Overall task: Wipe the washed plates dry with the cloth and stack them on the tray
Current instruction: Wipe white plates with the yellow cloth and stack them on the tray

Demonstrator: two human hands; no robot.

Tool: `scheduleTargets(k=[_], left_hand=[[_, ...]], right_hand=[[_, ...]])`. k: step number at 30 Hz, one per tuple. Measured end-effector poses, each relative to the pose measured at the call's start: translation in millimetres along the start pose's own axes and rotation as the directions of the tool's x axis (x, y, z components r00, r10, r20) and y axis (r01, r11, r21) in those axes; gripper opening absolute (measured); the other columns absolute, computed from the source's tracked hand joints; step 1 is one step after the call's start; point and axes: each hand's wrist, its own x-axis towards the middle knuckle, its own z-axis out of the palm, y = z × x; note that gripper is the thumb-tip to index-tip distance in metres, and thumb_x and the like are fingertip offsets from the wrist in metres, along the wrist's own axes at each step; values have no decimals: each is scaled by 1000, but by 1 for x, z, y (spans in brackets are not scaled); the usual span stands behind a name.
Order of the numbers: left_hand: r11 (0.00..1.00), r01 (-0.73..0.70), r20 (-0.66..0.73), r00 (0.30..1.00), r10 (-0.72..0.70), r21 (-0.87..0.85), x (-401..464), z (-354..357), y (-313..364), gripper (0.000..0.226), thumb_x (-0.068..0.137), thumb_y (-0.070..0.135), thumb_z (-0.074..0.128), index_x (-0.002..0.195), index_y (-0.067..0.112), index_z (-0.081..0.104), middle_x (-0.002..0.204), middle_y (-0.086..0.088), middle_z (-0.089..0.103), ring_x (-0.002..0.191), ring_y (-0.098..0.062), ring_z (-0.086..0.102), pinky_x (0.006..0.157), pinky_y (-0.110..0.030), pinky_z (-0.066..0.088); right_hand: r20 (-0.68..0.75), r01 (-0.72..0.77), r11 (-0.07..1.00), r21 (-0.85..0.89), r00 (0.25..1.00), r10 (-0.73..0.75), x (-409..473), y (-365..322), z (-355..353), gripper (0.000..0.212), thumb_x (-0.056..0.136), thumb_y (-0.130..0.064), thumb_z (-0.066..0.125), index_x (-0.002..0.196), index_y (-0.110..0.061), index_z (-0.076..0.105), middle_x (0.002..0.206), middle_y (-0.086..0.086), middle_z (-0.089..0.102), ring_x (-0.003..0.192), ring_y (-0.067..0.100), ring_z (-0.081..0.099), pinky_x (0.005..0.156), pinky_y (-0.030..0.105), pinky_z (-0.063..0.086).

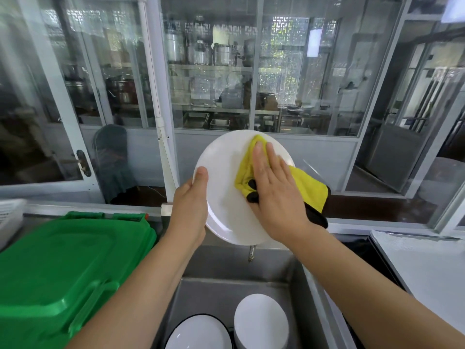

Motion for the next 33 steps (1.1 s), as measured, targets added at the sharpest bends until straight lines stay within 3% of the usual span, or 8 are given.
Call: scheduleTargets(k=[3, 7, 9, 16, 19, 23, 26, 33], left_hand=[[999, 46, 18, 999, -46, -21, -3, 3, -3, 30, 92, 50, 53, 95, 23, 65, 95, -1, 74, 90, -19, 70, 79, -36, 56], [982, 105, 69, 993, -95, -155, -5, 1, -5, 31, 94, 45, 52, 97, 19, 68, 86, 0, 76, 80, -12, 72, 57, -21, 55], [973, 150, 43, 989, -145, -174, -4, -2, -3, 35, 93, 47, 53, 95, 16, 68, 79, 2, 75, 72, -11, 72, 49, -18, 53], [987, 100, -3, 995, -101, -122, 6, -13, 4, 30, 94, 47, 51, 90, 20, 63, 71, 10, 73, 64, -8, 70, 47, -19, 51], [992, 69, -18, 997, -72, -108, 6, -15, 3, 28, 95, 47, 49, 86, 23, 62, 68, 16, 72, 60, -5, 69, 45, -18, 50], [984, 79, -59, 994, -89, -157, -1, 1, -5, 28, 93, 49, 51, 90, 25, 64, 78, 11, 74, 73, -12, 72, 60, -28, 56], [973, 33, -81, 995, -53, -226, -8, 14, -11, 29, 94, 47, 52, 95, 21, 67, 85, 6, 75, 76, -11, 72, 57, -21, 55], [993, -3, -71, 997, -5, -122, -1, 2, 0, 29, 94, 46, 53, 85, 20, 64, 71, 12, 73, 62, -6, 69, 50, -20, 51]], right_hand=[[6, 139, 990, 23, 990, -139, -1, -21, 5, 70, 85, -25, 43, 148, -2, 25, 156, 15, 19, 146, 33, 10, 118, 48, 17], [16, 253, 967, 26, 967, -254, -16, -47, 16, 75, 79, -22, 56, 147, -5, 31, 155, 12, 26, 146, 29, 15, 118, 44, 17], [40, 298, 955, -4, 954, -297, -27, -52, 19, 73, 78, -23, 47, 147, -5, 31, 155, 10, 26, 146, 28, 15, 118, 44, 18], [82, 581, 812, -47, 813, -577, -67, -10, 18, 45, 98, -5, 28, 140, -8, 45, 148, 6, 39, 140, 26, 32, 110, 42, 36], [63, 572, 815, -93, 820, -569, -69, 14, 9, 43, 95, -6, 38, 136, -8, 50, 144, 6, 45, 135, 27, 39, 105, 43, 42], [-60, 468, 881, -69, 880, -472, -64, -9, 15, 40, 97, -5, 36, 133, -5, 52, 142, 9, 47, 134, 29, 41, 105, 43, 42], [-131, 417, 909, -29, 899, -417, -60, -31, 24, 37, 101, -8, 35, 134, -6, 51, 143, 8, 46, 136, 27, 39, 107, 42, 40], [-48, 584, 805, -105, 806, -591, -62, 10, 10, 36, 101, -6, 36, 132, -8, 55, 140, 7, 49, 133, 27, 42, 105, 42, 41]])
